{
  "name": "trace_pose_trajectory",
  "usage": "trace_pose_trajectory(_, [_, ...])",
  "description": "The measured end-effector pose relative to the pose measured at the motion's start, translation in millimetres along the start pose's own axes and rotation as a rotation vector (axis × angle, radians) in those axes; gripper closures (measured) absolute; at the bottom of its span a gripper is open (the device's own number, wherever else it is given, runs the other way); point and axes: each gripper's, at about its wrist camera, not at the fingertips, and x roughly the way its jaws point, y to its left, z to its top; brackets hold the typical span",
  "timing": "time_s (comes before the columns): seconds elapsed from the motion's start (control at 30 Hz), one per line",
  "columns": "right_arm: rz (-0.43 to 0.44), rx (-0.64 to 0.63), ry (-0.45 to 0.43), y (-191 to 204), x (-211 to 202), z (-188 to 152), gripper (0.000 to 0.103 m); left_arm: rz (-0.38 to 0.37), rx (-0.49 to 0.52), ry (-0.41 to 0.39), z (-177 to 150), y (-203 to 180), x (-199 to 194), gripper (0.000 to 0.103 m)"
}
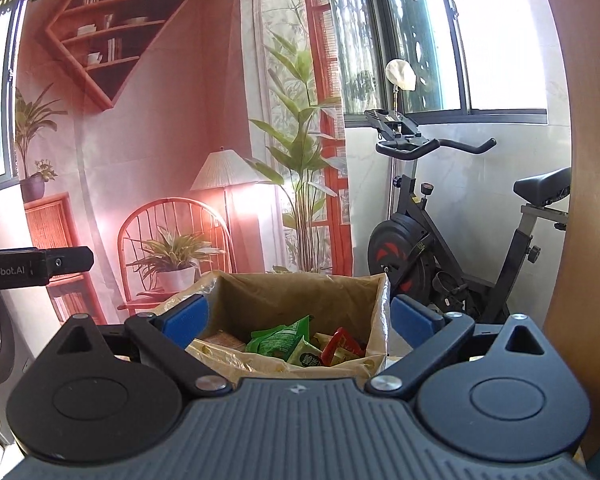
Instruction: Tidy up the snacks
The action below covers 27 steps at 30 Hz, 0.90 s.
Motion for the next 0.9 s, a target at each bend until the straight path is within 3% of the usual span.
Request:
trace_pose_trajectory(0.47, [0.010,-0.010,-0.006,8,-2,-1,0.004,0.017,-0.044,0.011,-2,6,-2,0.009])
trace_pose_trajectory(0.7, [0.014,-0.021,-0.012,11,-1,2,0.004,0.033,-0.069,0.023,-5,8,-1,0.000])
trace_pose_trajectory(0.9, [0.023,-0.026,-0.010,12,-1,1,0.004,0.036,-0.075,0.047,-7,10,2,0.000])
